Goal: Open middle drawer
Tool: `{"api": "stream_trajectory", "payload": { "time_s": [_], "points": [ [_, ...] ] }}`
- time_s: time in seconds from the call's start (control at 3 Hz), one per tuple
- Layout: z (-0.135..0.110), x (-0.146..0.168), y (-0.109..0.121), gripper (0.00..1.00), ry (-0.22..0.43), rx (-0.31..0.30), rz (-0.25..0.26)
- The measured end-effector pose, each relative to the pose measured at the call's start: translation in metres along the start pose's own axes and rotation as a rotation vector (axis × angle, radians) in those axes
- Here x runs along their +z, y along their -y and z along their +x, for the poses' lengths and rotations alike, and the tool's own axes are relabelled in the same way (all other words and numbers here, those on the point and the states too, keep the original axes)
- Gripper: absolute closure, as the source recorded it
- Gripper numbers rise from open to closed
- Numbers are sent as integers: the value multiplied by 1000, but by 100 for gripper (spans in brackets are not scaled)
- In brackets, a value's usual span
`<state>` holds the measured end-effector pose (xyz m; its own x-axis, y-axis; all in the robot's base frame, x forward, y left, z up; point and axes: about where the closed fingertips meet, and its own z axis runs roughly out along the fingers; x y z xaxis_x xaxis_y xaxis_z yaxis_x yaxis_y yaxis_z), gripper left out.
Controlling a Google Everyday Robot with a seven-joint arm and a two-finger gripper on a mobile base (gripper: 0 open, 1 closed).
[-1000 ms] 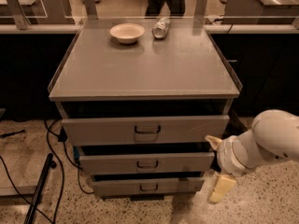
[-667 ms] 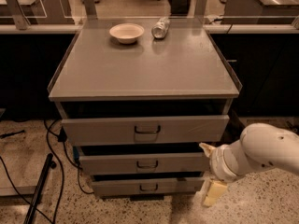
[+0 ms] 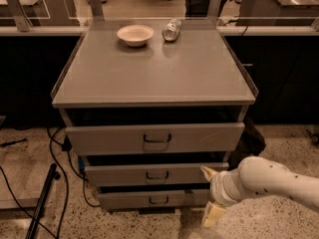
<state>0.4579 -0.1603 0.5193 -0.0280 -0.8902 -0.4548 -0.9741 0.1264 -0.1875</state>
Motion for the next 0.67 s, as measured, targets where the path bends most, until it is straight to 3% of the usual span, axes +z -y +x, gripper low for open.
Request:
{"api": "stream_trajectory", "payload": {
  "time_s": [0.67],
  "points": [
    [9,3,-1,0,-32,-26,29]
  ]
}}
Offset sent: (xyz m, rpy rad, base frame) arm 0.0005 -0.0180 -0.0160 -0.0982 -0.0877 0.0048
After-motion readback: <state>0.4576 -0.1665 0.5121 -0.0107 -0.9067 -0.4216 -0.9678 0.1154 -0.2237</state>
